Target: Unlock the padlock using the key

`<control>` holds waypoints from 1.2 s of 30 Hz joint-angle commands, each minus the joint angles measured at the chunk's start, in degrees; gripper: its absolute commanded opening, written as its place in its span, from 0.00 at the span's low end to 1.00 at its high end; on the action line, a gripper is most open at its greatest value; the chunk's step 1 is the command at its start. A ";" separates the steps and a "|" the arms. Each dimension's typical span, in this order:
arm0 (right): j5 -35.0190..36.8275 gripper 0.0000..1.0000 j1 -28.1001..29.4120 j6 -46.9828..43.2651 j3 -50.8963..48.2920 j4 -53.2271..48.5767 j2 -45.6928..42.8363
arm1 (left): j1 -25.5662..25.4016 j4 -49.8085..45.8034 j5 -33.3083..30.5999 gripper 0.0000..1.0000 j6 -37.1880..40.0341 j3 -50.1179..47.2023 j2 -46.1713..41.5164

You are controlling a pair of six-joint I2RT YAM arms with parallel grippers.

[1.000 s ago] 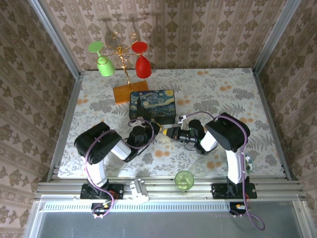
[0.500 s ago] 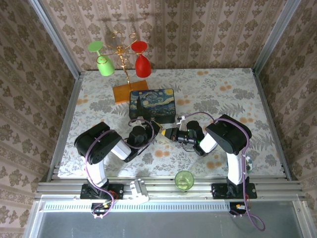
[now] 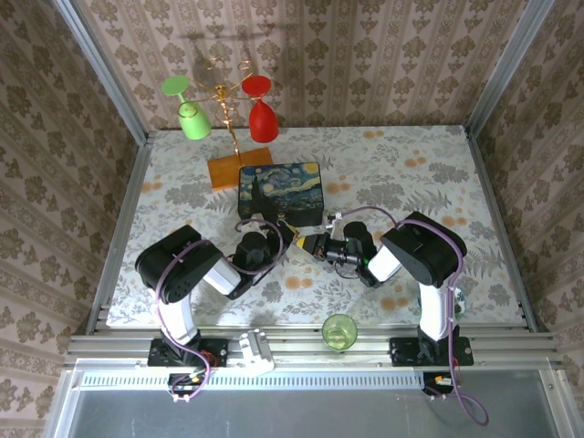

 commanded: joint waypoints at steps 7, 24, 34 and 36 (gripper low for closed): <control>-7.02 0.00 -2.02 1.12 1.94 5.21 0.22 | -0.35 4.82 3.85 0.00 -1.90 0.84 -4.14; -19.92 0.00 -7.79 1.38 3.31 5.08 -1.33 | -0.40 5.16 6.20 0.00 -3.72 3.90 -5.31; -23.24 0.00 -9.40 3.15 5.53 5.11 -0.20 | -1.35 5.22 7.15 0.00 -3.69 5.20 -4.80; -22.64 0.00 -9.26 3.55 6.03 5.14 -0.34 | -1.86 5.21 6.64 0.00 -3.56 5.42 -4.87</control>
